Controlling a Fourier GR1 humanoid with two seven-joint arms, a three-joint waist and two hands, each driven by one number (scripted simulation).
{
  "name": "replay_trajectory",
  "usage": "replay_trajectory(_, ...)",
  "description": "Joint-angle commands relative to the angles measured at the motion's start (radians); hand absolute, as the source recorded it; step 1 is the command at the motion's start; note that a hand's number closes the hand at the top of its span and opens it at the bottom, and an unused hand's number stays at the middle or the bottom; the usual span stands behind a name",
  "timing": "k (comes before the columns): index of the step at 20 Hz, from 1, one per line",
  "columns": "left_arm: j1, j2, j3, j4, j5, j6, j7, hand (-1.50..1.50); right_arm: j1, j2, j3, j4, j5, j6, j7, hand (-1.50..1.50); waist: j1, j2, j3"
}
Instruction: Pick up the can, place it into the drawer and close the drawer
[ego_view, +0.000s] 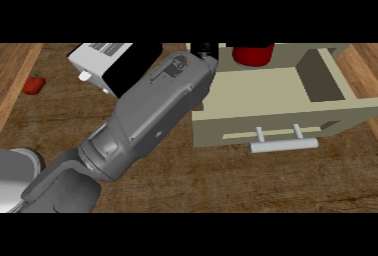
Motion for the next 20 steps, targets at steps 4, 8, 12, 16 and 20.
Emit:
replay_trajectory(4,0.004,0.0,-0.074,0.054,0.063,0.03,-0.052,-1.5,-0.039,0.017,0.044,-0.017,0.03,-0.02,0.019,-1.5,-0.017,0.009,0.0)
replay_trajectory(8,-0.015,0.0,-0.115,0.038,0.1,0.104,-0.031,-1.5,-0.037,-0.022,0.009,0.013,0.007,-0.002,0.02,-1.5,-0.012,0.003,0.0)
replay_trajectory(12,0.015,0.0,-0.127,0.05,0.137,0.097,-0.064,-1.5,-0.019,0.02,0.025,-0.019,0.036,-0.007,0.014,-1.5,-0.011,0.004,0.0)
replay_trajectory(16,-0.016,0.0,-0.103,0.1,0.16,0.081,-0.098,-1.5,-0.001,-0.018,-0.014,-0.028,-0.036,0.003,0.035,-1.5,-0.027,0.007,0.0)
replay_trajectory(20,-0.021,0.0,-0.104,0.08,0.185,0.068,-0.138,-1.5,-0.042,-0.018,-0.02,-0.02,0.012,-0.001,-0.005,-1.5,-0.004,0.005,0.0)
